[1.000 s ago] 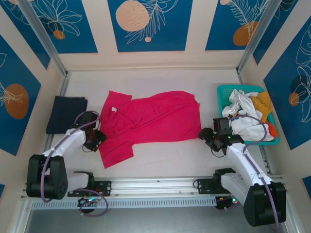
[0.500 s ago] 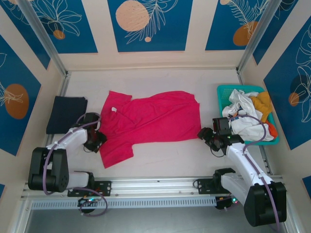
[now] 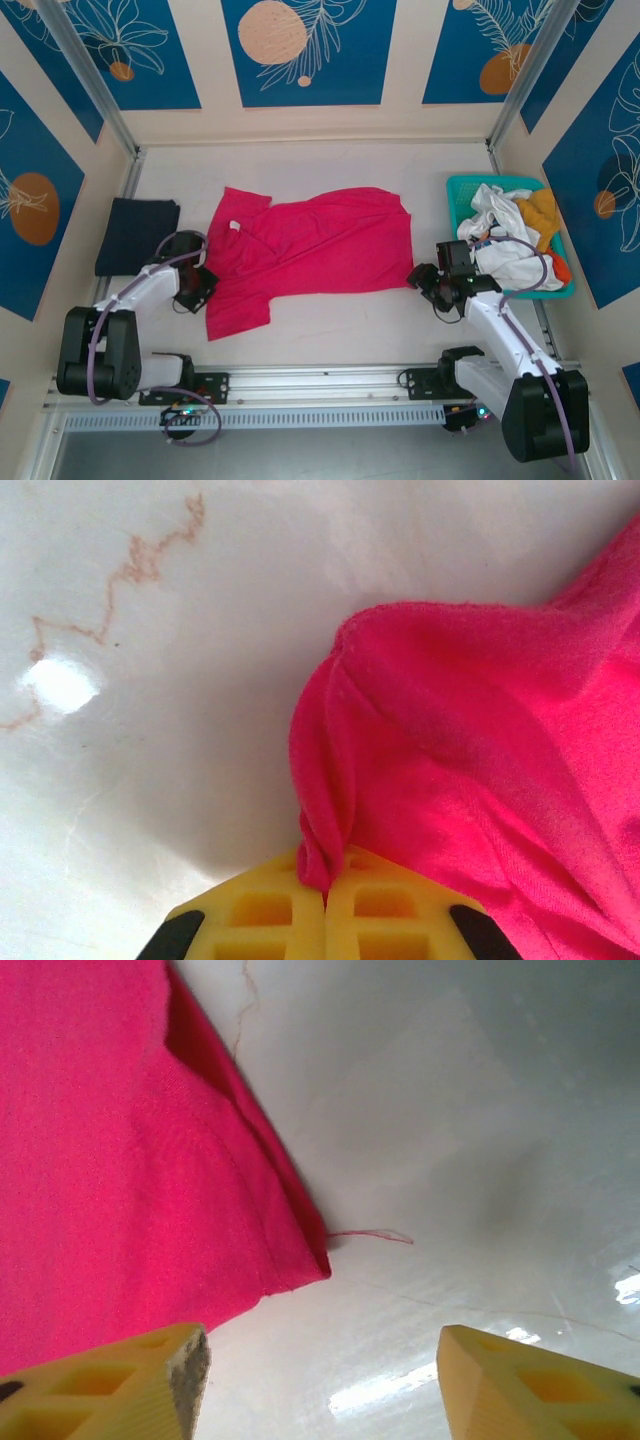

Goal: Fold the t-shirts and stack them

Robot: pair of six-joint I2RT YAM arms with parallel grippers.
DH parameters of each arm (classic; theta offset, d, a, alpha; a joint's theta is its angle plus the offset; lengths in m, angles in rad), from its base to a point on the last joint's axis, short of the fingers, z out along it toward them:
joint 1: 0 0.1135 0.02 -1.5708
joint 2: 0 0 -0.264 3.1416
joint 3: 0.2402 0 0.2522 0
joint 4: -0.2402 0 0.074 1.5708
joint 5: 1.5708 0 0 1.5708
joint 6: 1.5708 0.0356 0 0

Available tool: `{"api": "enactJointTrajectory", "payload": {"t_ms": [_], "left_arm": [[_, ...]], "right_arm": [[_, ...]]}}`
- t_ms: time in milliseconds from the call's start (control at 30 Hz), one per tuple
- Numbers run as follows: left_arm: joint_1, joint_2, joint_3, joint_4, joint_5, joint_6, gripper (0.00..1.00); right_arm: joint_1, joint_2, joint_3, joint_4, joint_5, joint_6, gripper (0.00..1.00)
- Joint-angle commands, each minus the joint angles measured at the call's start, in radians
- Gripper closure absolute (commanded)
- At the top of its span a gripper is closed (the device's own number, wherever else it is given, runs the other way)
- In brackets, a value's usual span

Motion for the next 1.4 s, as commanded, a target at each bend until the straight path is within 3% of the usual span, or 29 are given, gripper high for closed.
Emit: {"api": "enactJointTrajectory", "payload": {"t_ms": [0,167,333,567,933,1367], "left_arm": [[-0.005,-0.022,-0.002,-0.048,-0.019,0.016,1.00],[-0.005,-0.017,-0.003,-0.045,-0.014,0.019,1.00],[-0.005,-0.019,-0.006,-0.042,-0.011,0.017,1.00],[-0.005,-0.028,-0.005,-0.043,-0.014,0.017,1.00],[-0.005,-0.019,-0.006,-0.028,-0.010,0.021,1.00],[-0.006,-0.037,-0.018,-0.031,-0.017,0.013,1.00]], "right_arm": [[0.004,0.051,0.022,-0.030,-0.010,0.050,0.42],[0.019,0.130,0.038,0.038,-0.062,0.072,0.50],[0.033,0.184,0.042,0.069,-0.091,0.101,0.50],[0.205,0.116,0.139,-0.073,0.213,0.096,0.48],[0.255,0.252,0.121,0.017,0.186,0.172,0.49],[0.239,0.432,0.157,0.111,0.214,0.174,0.52]]}}
